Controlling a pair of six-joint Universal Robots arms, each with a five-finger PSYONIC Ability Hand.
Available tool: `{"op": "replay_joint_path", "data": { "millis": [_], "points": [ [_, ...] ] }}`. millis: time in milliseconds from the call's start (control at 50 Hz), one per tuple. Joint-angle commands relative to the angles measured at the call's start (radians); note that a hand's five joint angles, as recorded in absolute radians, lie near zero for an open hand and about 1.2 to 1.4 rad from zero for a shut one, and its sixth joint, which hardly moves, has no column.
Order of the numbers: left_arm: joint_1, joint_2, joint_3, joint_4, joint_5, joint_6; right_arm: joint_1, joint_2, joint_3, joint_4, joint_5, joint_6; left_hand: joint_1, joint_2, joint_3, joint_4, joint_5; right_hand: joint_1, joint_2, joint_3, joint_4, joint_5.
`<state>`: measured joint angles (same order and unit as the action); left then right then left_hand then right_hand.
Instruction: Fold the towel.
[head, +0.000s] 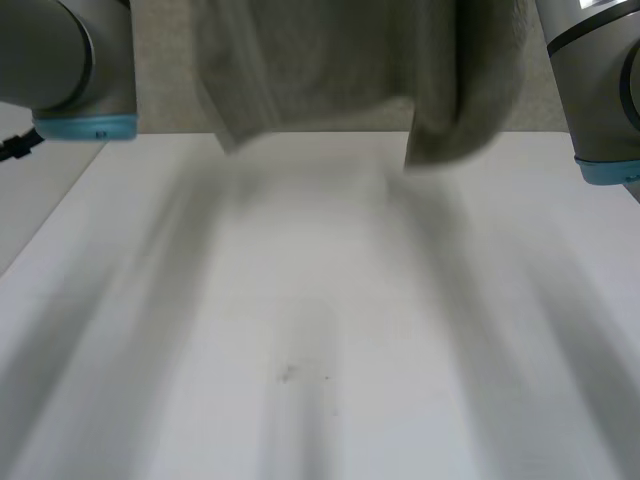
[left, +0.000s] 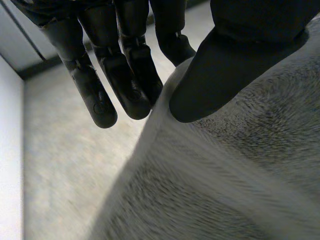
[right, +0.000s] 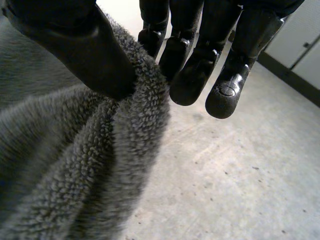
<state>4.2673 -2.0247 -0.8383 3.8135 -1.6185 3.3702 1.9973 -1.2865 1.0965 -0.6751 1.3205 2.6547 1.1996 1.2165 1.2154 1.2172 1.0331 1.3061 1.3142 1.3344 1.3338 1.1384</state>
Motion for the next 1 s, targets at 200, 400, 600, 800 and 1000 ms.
{"op": "replay_joint_path", "data": {
  "millis": [200,400,600,800,1000],
  "points": [
    [0.037,0.064,-0.781,-0.054,0.052,0.003,0.057,0.073,0.38,0.58,-0.018,-0.11,0.197,0.18,0.181,0.179,0.189,0.09,0.082,0.062,0.062,0.083],
    [0.071,0.095,-1.067,-0.06,0.069,0.009,0.098,0.148,0.546,0.85,-0.061,-0.248,0.197,0.18,0.181,0.179,0.189,-0.138,-0.146,-0.166,-0.165,-0.145],
    [0.114,0.273,-1.162,-0.066,0.069,0.008,0.092,-0.016,0.533,0.95,-0.076,-0.188,0.197,0.18,0.181,0.179,0.189,-1.065,-1.074,-1.094,-1.093,-1.072],
    [0.129,0.46,-1.233,-0.052,0.069,0.005,0.011,-0.08,0.387,0.855,-0.08,0.021,0.197,0.18,0.181,0.179,0.189,-1.098,-1.106,-1.126,-1.126,-1.105],
    [0.131,0.465,-1.259,-0.031,0.069,0.001,0.017,0.185,0.092,0.89,-0.075,0.013,0.197,0.18,0.181,0.179,0.189,-0.845,-0.853,-0.874,-0.873,-0.852]
  ]
}}
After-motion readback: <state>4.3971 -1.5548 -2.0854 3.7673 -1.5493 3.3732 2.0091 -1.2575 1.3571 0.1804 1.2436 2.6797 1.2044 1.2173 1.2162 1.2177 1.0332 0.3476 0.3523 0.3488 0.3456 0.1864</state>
